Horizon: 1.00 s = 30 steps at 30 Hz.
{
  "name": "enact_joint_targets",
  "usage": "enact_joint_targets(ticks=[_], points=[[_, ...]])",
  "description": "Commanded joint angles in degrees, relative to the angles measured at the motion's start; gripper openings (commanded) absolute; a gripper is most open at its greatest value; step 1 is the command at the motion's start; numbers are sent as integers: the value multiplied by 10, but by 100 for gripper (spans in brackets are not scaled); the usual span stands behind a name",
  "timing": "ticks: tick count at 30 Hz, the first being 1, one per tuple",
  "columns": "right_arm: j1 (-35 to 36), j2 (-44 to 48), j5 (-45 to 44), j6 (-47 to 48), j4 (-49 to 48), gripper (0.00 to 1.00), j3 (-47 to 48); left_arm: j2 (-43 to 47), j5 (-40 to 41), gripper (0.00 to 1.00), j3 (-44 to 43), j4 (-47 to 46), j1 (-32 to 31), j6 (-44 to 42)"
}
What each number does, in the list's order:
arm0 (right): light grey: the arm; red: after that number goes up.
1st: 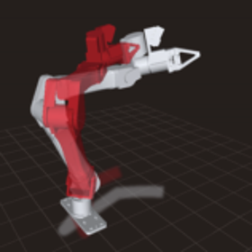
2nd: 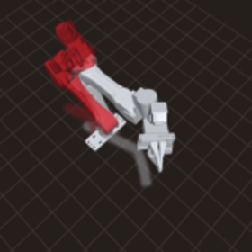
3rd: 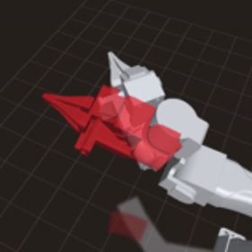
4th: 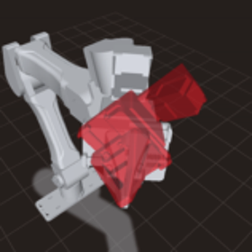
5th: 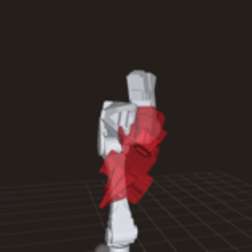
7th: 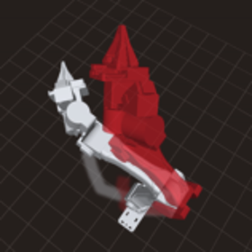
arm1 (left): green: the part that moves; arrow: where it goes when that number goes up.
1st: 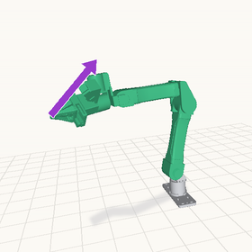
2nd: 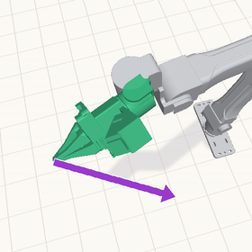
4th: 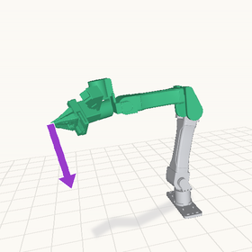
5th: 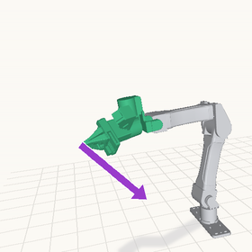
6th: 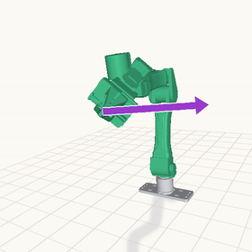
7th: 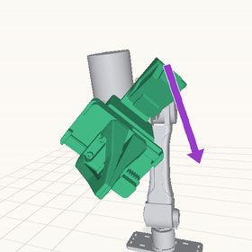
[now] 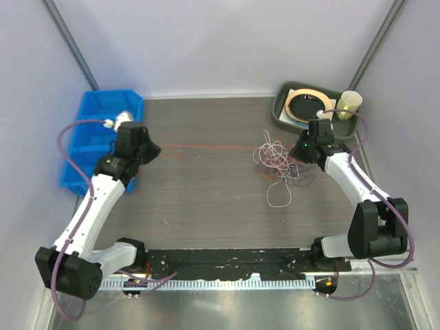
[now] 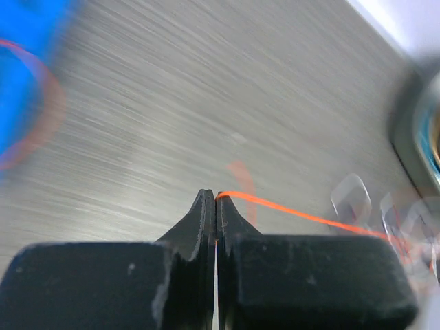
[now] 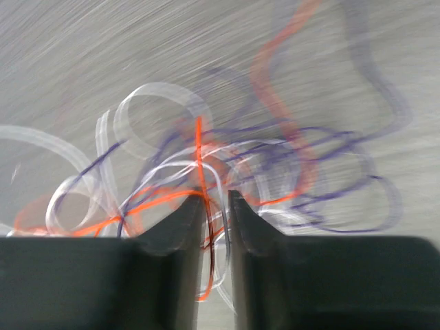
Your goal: Untangle the cables
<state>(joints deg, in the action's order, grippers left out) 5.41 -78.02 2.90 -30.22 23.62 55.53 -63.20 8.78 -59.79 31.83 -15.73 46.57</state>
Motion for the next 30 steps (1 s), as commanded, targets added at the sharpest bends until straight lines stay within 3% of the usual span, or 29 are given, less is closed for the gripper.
enact_joint_targets(ticks=[1, 3, 7, 12, 16, 17, 22, 24, 30], points=[[-97, -26, -249, 26, 51, 43, 12, 48, 242, 0, -50, 89, 112, -21], [-97, -20, -164, 51, 42, 57, 15, 61, 213, 0, -45, 67, 112, -31], [-97, 21, 1, 66, -33, 60, 0, 64, 99, 0, -38, 3, 112, -51], [-97, 89, 9, 74, -48, 66, 5, 52, 106, 0, -86, 4, 112, -60], [-77, 134, 96, 110, -127, 67, -23, 46, 48, 0, -125, -21, 112, -68], [-63, 143, 110, 145, -140, 68, -30, 44, 38, 0, -141, -26, 112, -72], [151, 159, 134, 298, -228, 68, -84, 31, -109, 0, -183, -70, 112, -90], [187, 139, 136, 381, -222, 68, -84, 26, -142, 0, -198, -77, 112, -90], [222, 17, 177, 462, -296, 69, -46, 44, -153, 0, -195, -90, 112, -89]])
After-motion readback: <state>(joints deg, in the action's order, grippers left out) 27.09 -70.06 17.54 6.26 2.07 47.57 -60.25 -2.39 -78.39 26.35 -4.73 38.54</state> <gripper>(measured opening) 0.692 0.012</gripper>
